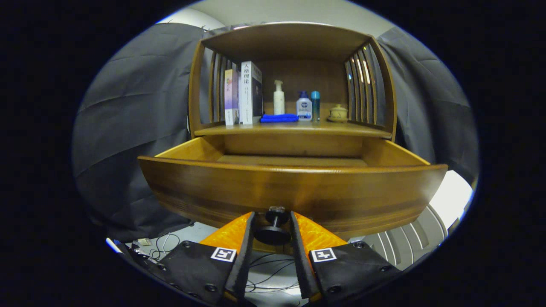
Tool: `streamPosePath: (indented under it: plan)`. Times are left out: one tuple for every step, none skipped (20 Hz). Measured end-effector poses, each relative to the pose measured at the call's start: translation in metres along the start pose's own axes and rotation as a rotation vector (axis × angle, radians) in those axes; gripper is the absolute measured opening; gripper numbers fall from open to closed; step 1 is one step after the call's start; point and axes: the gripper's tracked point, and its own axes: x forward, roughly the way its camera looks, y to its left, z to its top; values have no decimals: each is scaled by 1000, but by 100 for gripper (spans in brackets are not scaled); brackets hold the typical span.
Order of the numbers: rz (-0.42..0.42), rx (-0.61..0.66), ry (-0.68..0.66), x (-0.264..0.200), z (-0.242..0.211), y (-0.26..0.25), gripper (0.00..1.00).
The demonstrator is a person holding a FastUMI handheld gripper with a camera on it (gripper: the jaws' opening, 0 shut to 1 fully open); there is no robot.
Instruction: Pull open the drawer, take out the items inside it, and place them on the countertop above the cabinet.
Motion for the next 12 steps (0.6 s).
streamPosePath:
  plan:
    - [7, -12, -23, -5, 8, 1, 55]
    - [22, -20, -44, -9, 17, 3, 61]
    - [31, -25, -65, -12, 24, 5, 66]
    - [34, -28, -82, -15, 31, 4, 72]
    - [39, -22, -95, -16, 39, 5, 77]
    - [43, -12, -106, -18, 46, 6, 82]
    - [39, -6, -113, -19, 53, 4, 88]
    - [38, -1, -127, -19, 63, 2, 93]
    - [36, 1, -144, -20, 72, 1, 99]
    - [33, 0, -154, -19, 79, -2, 99]
    - [34, 2, -154, -18, 86, -3, 99]
    - [44, 3, -146, -15, 91, -2, 99]
